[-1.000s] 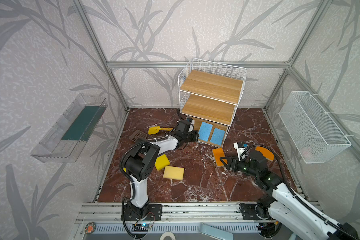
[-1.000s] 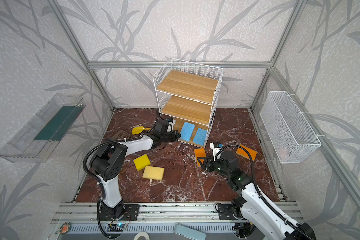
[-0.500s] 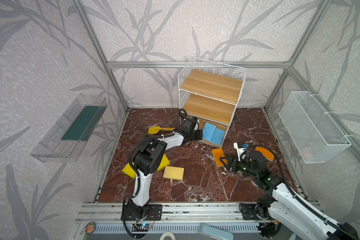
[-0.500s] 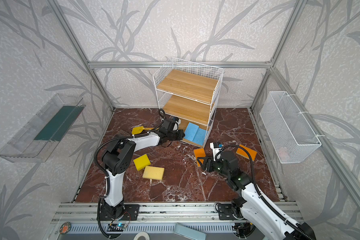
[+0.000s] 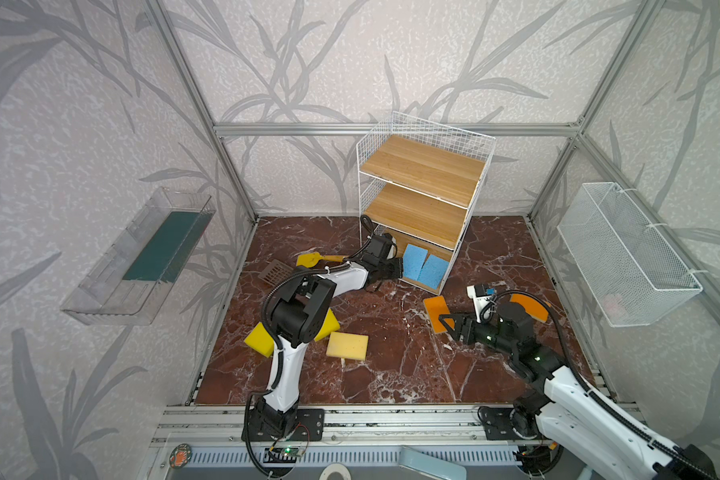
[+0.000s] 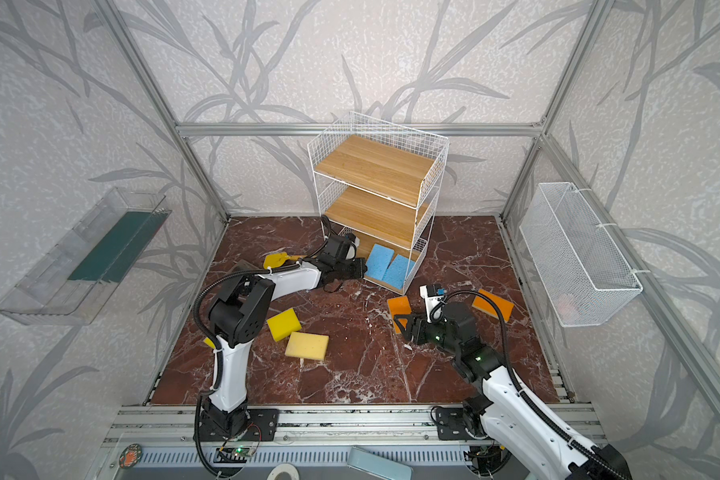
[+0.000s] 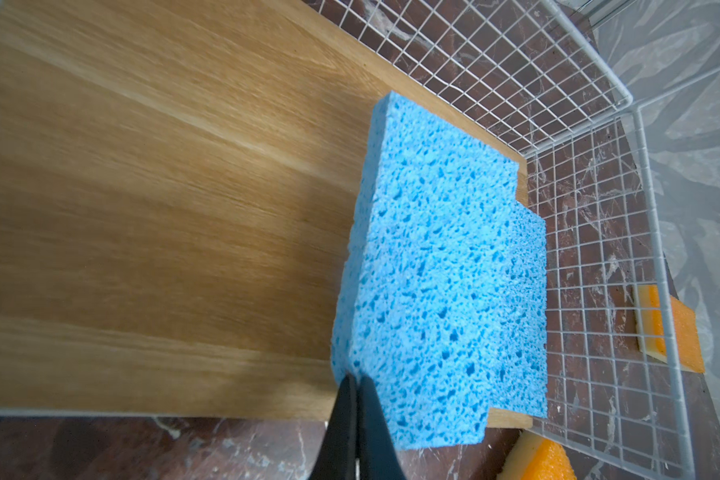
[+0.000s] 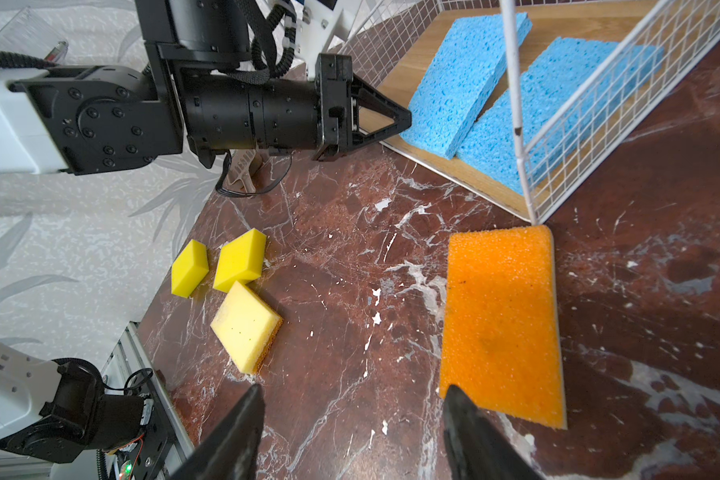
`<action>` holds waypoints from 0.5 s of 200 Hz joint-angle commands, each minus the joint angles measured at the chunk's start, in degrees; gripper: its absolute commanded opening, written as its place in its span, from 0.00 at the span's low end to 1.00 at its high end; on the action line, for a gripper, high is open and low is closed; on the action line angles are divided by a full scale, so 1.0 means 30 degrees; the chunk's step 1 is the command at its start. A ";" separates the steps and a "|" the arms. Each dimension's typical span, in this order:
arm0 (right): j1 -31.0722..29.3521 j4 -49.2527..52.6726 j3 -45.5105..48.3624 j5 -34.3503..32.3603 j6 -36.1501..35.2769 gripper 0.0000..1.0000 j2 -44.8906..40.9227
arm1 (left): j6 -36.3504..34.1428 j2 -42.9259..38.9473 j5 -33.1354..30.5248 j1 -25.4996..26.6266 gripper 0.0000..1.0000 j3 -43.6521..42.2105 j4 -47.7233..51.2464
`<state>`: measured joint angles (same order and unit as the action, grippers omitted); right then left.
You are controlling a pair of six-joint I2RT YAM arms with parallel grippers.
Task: Place and organize the cleaning sponges onto the shelf
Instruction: 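Place the second blue sponge on the bottom shelf beside the first, then open the left gripper and withdraw it from the bottom shelf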
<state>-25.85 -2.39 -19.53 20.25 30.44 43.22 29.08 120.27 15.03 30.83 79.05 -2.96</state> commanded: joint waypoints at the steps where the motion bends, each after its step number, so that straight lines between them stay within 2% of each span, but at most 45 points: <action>1: 0.0105 -0.0579 0.0211 0.0384 0.0139 0.67 0.0120 | -0.0363 -0.0414 -0.0720 0.0067 0.00 0.0247 0.0083; 47: 0.0090 -0.0521 0.0211 0.0403 0.0112 0.67 0.0160 | 0.0117 -0.0509 -0.1593 0.0124 0.00 -0.0567 -0.1804; 100: 0.0112 -0.0538 0.0182 0.0437 0.0107 0.67 0.0212 | -0.0370 -0.0431 -0.1864 0.0162 0.00 -0.0151 -0.1272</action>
<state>-25.85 -2.76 -19.51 20.67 30.44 43.81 29.36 120.25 11.40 31.03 77.78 -6.02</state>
